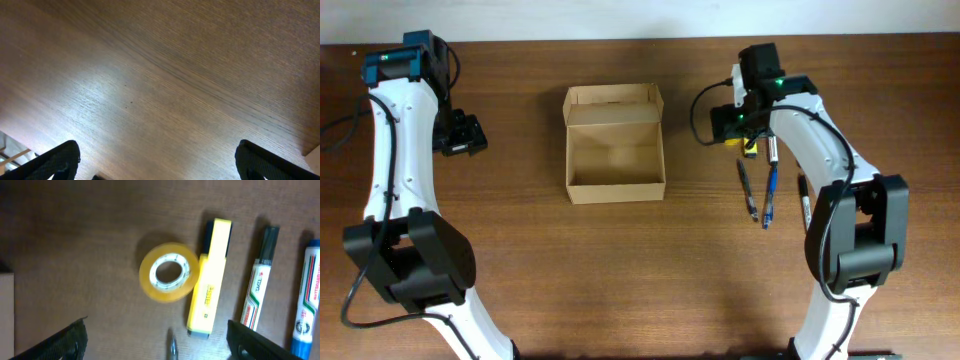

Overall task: Pack container
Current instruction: 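Reach the right gripper to the clear tape roll and grasp it, then carry the tape roll into the box and open the right gripper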

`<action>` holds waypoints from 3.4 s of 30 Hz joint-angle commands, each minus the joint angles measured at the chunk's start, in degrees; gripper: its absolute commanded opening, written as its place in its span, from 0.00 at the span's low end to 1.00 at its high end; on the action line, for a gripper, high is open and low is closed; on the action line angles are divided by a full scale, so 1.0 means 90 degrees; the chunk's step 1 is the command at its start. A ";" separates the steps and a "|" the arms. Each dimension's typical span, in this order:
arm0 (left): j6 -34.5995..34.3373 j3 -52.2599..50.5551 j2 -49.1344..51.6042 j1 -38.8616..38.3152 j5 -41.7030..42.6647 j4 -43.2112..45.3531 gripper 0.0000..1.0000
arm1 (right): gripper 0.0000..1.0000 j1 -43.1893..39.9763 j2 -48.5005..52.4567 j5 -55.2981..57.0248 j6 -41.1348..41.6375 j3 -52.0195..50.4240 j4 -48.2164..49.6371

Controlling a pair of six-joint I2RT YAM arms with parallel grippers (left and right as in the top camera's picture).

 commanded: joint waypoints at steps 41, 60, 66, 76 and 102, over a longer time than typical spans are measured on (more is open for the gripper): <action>0.0051 -0.0019 0.0053 0.0039 -0.0002 0.0015 1.00 | 0.89 0.0335 0.1270 -0.0680 0.0153 0.0155 0.0704; 0.0051 -0.0019 0.0053 0.0039 -0.0002 0.0015 1.00 | 0.32 0.0131 0.1273 -0.0160 0.0180 0.0155 0.0430; 0.0051 -0.0019 0.0053 0.0039 -0.0002 0.0015 1.00 | 0.11 0.0131 0.1273 -0.0138 0.0185 0.0155 0.0231; 0.0051 -0.0019 0.0053 0.0039 -0.0002 0.0015 1.00 | 0.04 0.0134 0.1081 -0.0160 0.0253 0.0403 -0.0279; 0.0051 -0.0019 0.0053 0.0039 -0.0002 0.0015 1.00 | 0.04 0.2703 0.0767 0.0143 -0.1047 0.5294 -0.4163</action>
